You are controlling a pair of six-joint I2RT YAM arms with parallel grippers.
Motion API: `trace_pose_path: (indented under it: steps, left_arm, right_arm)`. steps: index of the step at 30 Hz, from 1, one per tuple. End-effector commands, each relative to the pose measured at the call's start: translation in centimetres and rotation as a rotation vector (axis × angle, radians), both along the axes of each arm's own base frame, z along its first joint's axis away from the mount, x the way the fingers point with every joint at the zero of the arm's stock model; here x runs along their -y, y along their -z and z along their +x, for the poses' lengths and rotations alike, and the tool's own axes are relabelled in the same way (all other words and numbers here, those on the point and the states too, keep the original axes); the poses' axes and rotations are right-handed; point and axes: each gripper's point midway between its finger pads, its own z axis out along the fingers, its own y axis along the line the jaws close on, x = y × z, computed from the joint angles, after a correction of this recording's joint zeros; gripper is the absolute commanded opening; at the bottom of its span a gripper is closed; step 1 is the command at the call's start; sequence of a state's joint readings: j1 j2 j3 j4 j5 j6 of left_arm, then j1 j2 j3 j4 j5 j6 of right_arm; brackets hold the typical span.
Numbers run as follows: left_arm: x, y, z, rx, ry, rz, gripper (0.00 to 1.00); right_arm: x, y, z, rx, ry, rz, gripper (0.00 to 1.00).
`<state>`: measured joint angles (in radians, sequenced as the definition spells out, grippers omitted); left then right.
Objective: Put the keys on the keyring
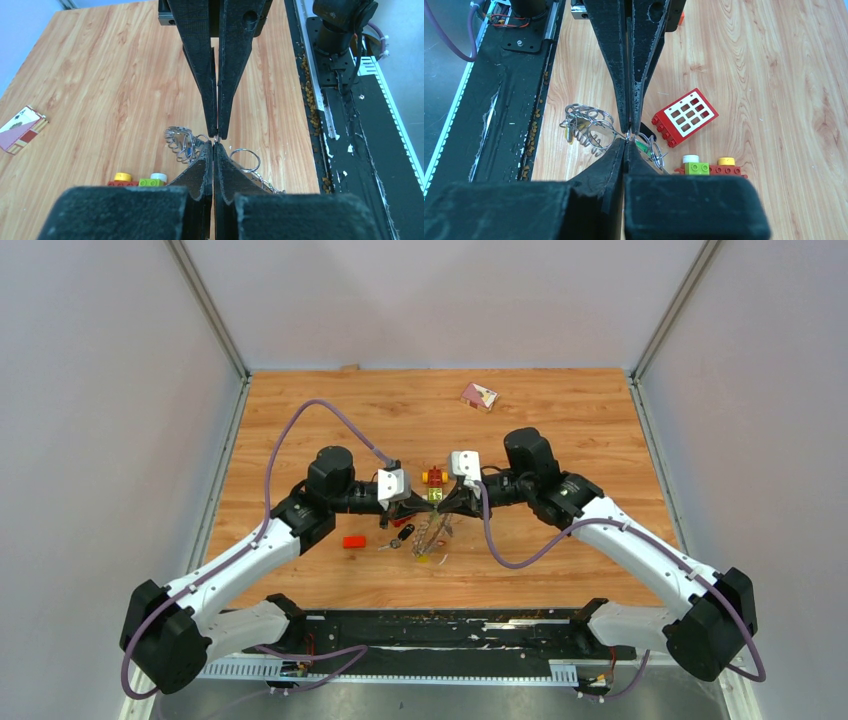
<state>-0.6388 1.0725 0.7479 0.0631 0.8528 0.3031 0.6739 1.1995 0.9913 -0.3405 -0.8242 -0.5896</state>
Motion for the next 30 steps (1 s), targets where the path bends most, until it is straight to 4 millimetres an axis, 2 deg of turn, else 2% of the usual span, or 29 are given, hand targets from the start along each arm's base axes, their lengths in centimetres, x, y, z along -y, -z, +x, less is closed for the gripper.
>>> trace_pose_path:
  steps: [1,7,15,21,26,30]
  left_arm:
    - [0.1,-2.6,0.0,0.089,0.012,-0.068,0.0]
    - [0.2,-1.0,-0.1,0.074,0.054,-0.009,0.01]
    - [0.9,-1.0,0.1,0.041,0.083,0.004,0.12]
    - [1.1,-1.0,0.1,0.025,0.09,0.004,0.15]
    - [1.1,-0.8,0.1,0.018,0.094,0.009,0.1]
    - [1.0,-0.7,0.0,0.022,0.097,0.014,0.0]
  right_arm:
    - [-0.5,-2.3,0.2,0.056,-0.014,0.039,0.0]
    - [-0.4,-3.0,0.0,0.076,-0.015,0.058,0.0]
    - [-0.3,-3.3,0.0,0.085,-0.011,0.067,0.0]
    - [-0.3,-3.2,0.1,0.082,-0.005,0.067,0.0]
    - [-0.3,-3.3,0.1,0.087,0.0,0.069,0.0]
    - [-0.3,-3.3,0.2,0.089,0.005,0.067,0.0]
